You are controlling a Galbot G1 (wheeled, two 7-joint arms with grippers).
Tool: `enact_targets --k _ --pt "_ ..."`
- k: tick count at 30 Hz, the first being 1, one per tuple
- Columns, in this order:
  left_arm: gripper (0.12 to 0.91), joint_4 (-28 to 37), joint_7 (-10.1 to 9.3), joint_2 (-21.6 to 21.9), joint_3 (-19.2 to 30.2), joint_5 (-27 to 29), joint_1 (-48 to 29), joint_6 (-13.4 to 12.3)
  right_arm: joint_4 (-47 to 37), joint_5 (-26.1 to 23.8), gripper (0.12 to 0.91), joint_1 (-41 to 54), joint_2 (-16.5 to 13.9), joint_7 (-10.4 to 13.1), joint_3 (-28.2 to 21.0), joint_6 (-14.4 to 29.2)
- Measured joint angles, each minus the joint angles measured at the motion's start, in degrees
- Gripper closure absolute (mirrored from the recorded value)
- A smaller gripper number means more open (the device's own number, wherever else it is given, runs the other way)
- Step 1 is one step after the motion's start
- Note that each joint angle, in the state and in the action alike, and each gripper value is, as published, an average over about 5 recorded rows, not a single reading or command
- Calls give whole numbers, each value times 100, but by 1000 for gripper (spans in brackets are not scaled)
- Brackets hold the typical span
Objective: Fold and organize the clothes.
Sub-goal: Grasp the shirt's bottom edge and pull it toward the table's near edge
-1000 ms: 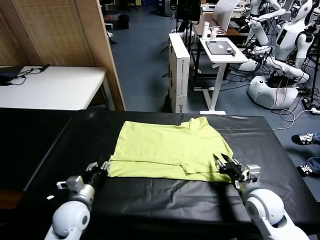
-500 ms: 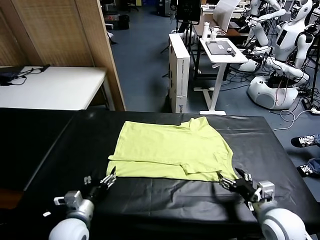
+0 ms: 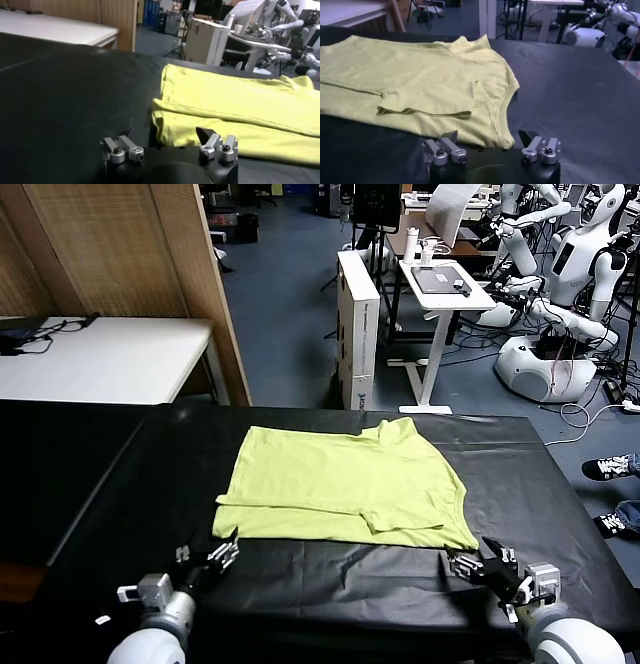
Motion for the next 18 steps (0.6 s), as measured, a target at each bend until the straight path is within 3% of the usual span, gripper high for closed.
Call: enact_targets --k 2,5,12,14,18 --pt "262 6 2 1 0 2 3 -2 -4 0 768 -3 1 0 -8 0" --pt "422 12 19 3 0 2 7 -11 -5 0 876 -10 4 -1 -18 0" --pt "820 -8 26 4 -15 31 54 -48 50 42 886 -83 -2 65 0 -43" --pt "867 -49 4 9 -37 64 99 -55 107 102 886 -128 -14 134 23 -120" --pt "883 -174 -81 50 -120 186 241 -43 313 192 886 -262 -48 233 76 -341"
